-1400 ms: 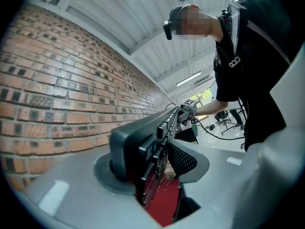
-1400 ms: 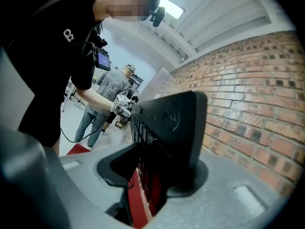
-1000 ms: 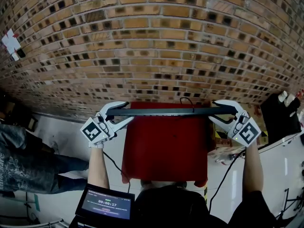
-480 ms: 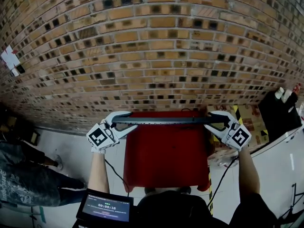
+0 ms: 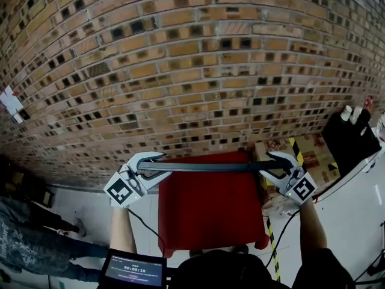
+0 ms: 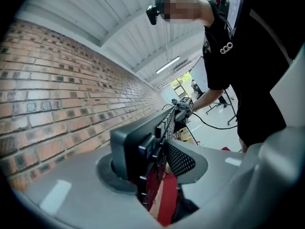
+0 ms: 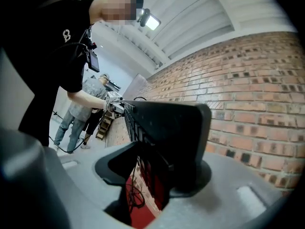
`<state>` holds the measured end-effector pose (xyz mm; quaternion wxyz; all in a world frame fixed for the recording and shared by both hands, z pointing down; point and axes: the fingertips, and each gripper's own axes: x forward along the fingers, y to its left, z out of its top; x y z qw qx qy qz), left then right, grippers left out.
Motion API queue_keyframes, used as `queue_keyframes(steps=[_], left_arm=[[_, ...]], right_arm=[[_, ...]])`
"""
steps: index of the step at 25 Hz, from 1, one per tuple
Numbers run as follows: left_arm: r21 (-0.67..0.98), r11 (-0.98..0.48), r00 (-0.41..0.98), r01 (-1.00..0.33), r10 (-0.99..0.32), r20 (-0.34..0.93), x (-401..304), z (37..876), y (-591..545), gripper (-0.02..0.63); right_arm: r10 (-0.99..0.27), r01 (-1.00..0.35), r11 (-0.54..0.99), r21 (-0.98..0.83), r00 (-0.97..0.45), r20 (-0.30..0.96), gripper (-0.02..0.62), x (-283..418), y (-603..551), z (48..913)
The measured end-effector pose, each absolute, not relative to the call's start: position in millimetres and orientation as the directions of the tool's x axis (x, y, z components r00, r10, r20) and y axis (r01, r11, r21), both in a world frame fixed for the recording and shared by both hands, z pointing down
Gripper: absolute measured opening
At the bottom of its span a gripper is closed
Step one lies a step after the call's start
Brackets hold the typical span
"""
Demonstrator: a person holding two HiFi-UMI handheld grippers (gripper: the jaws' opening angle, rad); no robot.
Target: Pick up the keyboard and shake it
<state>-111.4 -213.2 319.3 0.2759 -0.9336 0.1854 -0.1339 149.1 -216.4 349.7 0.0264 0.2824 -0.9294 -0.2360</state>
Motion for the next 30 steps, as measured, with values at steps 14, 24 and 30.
queue_keyframes(steps=[14, 24, 30], left_arm=[[-0.531, -0.798, 0.901, -0.285, -0.411, 0.135, -93.3, 326.8, -202.4, 0.202], [-0.469, -0.821, 0.887, -0.326, -0.437, 0.15, -102.0, 352.8, -195.2, 0.202], [-0.474, -0.815, 0.898, -0.333, -0.427, 0.103, -104.6, 338.0, -186.2, 0.206]], right_arm=[[-0.551, -0.514, 0.718, 0.469, -0.832, -0.069, 0.198, 168.3, -200.4, 349.2], [-0.527, -0.471, 0.757, 0.453, -0.85, -0.005, 0.199, 162.4, -200.4, 369.6], [-0.51, -0.457, 0.761, 0.461, -0.86, -0.011, 0.199, 155.8, -199.0, 358.4]])
